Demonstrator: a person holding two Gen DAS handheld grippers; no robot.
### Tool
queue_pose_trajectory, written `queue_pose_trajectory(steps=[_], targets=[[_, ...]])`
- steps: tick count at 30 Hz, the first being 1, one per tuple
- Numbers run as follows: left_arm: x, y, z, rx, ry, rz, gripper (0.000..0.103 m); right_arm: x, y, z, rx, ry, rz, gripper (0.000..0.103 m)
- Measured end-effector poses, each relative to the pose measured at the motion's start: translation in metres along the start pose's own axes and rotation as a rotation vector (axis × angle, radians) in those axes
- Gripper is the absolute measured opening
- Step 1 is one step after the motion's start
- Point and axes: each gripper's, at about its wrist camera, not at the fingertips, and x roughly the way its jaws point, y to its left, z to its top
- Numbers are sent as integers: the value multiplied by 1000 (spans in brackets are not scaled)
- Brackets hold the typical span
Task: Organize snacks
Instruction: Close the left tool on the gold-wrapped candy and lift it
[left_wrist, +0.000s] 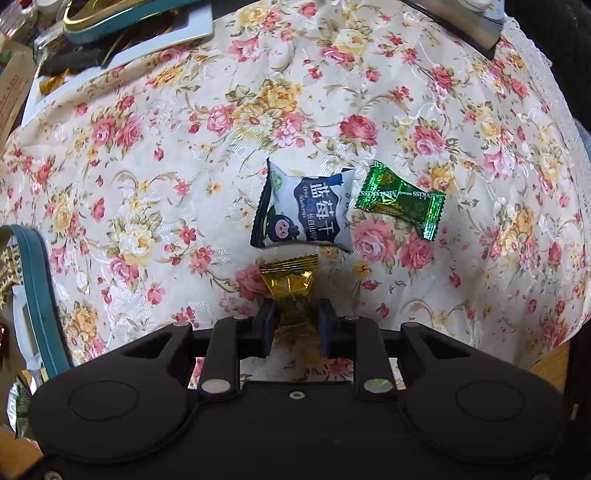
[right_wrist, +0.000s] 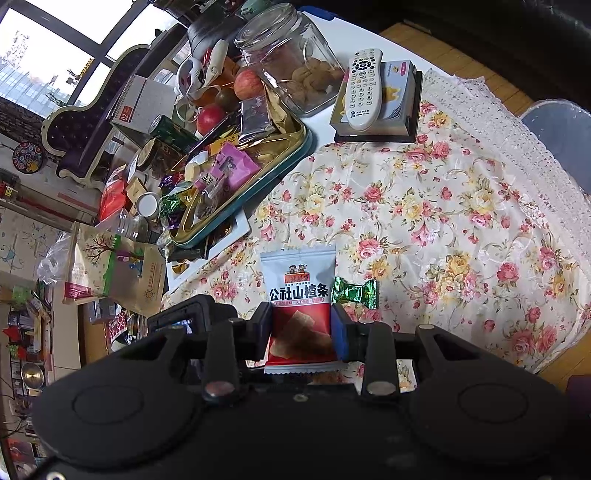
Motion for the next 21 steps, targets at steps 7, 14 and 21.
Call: queue_pose_trajectory(steps=[7, 14, 21], targets=[[2, -1, 3, -5, -4, 1, 32, -1, -1, 0, -1, -4, 1, 36], [-7, 8, 4, 5, -26, 5, 28, -2, -1, 0, 1, -6, 1, 36], [-39, 20, 5, -40, -63, -16, 28, -2, 5, 1, 3, -13, 6, 36]])
